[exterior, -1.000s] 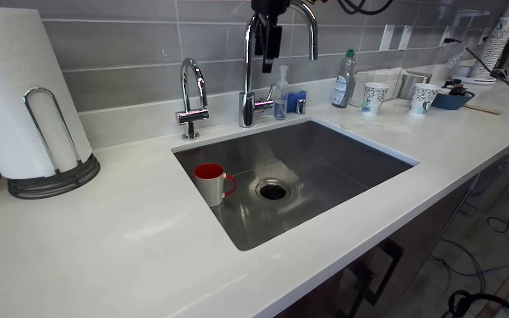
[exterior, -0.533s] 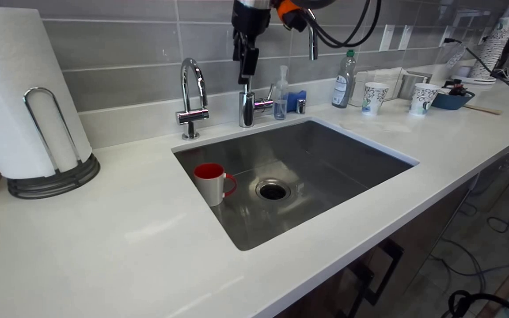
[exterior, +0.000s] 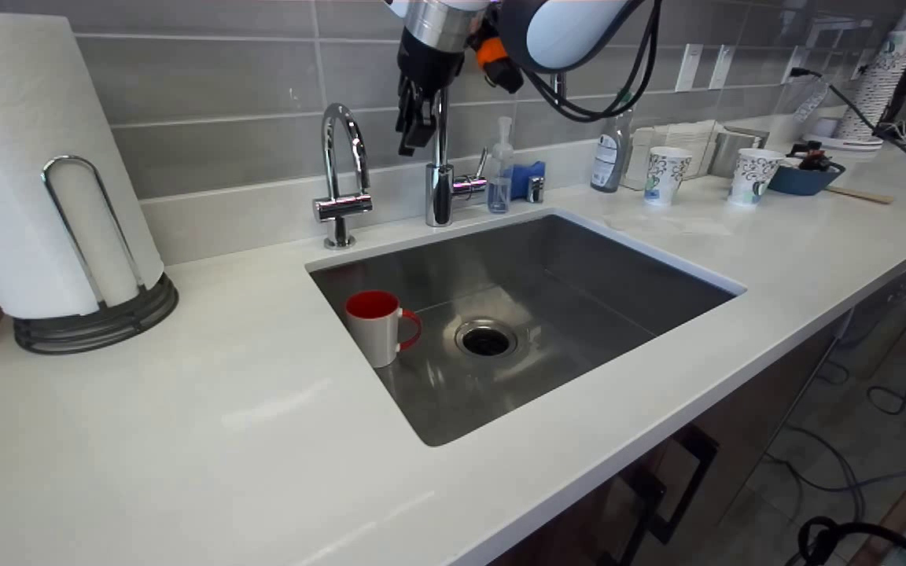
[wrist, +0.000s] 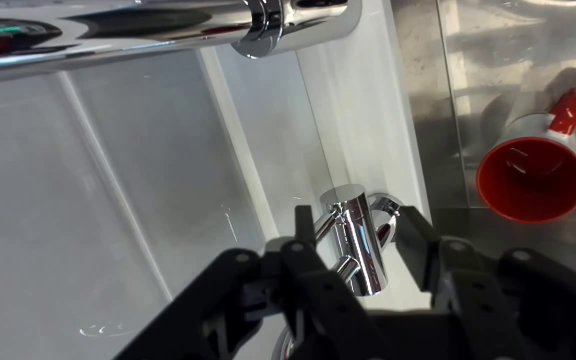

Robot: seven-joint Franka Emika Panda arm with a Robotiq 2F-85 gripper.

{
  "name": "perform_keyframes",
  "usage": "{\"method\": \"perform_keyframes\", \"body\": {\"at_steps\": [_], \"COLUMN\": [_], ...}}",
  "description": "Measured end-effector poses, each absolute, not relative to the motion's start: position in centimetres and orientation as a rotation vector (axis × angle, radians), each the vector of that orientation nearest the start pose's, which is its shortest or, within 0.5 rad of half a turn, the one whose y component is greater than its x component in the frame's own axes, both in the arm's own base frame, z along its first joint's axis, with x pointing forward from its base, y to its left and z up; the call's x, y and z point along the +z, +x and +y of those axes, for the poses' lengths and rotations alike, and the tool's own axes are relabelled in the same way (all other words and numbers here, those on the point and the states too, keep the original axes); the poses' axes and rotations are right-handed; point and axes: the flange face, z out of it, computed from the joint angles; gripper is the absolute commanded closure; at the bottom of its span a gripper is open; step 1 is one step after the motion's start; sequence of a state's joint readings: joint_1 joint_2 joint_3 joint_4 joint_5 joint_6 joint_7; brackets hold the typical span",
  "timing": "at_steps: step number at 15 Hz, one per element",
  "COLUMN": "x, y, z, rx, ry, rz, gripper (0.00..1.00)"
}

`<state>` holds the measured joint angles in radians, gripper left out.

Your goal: Open the faucet on the left then close it.

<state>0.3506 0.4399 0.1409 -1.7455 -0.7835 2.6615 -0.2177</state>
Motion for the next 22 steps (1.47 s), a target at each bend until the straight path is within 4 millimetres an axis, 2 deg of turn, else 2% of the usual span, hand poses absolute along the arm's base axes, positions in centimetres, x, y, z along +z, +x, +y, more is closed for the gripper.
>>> {"method": "perform_keyframes", "body": {"at_steps": [2, 3, 6, 12, 18, 22], "x": [37.2, 37.2, 37.1, 34.5, 31.9, 30.8], "y": [60.7, 60.7, 60.7, 60.8, 61.8, 62.4], "z": [33.4, 33.4, 33.5, 35.8, 37.6, 38.6], "rx": [-0.92, -0.92, -0.919, -0.972, -1.104, -1.195], "ry": [-2.718, -2.718, -2.716, -2.715, -2.752, -2.765], "rz": [-2.058, -2.058, -2.065, -2.155, -2.212, -2.221], "gripper": [0.62, 0.87, 1.0, 1.0, 1.0, 1.0]}}
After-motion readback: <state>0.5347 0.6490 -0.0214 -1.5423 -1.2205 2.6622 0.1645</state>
